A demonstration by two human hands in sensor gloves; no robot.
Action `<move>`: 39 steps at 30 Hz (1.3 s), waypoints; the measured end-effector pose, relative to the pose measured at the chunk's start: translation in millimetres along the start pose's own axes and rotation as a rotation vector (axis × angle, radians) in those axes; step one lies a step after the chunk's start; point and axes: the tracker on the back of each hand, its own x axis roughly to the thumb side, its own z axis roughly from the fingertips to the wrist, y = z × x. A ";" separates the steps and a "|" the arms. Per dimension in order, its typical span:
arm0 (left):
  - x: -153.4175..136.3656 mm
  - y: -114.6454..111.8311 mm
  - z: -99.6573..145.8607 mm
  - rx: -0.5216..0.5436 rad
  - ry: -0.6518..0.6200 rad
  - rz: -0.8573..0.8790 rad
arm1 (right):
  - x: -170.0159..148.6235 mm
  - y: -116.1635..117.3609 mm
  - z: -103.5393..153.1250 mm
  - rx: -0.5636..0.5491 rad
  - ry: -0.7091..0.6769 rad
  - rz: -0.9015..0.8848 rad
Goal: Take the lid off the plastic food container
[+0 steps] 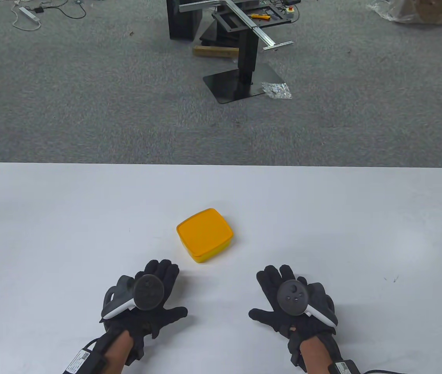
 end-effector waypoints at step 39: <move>52.0 30.9 -115.1 -0.037 -0.060 0.001 | -20.6 -17.4 -3.2 -0.031 -0.068 -0.346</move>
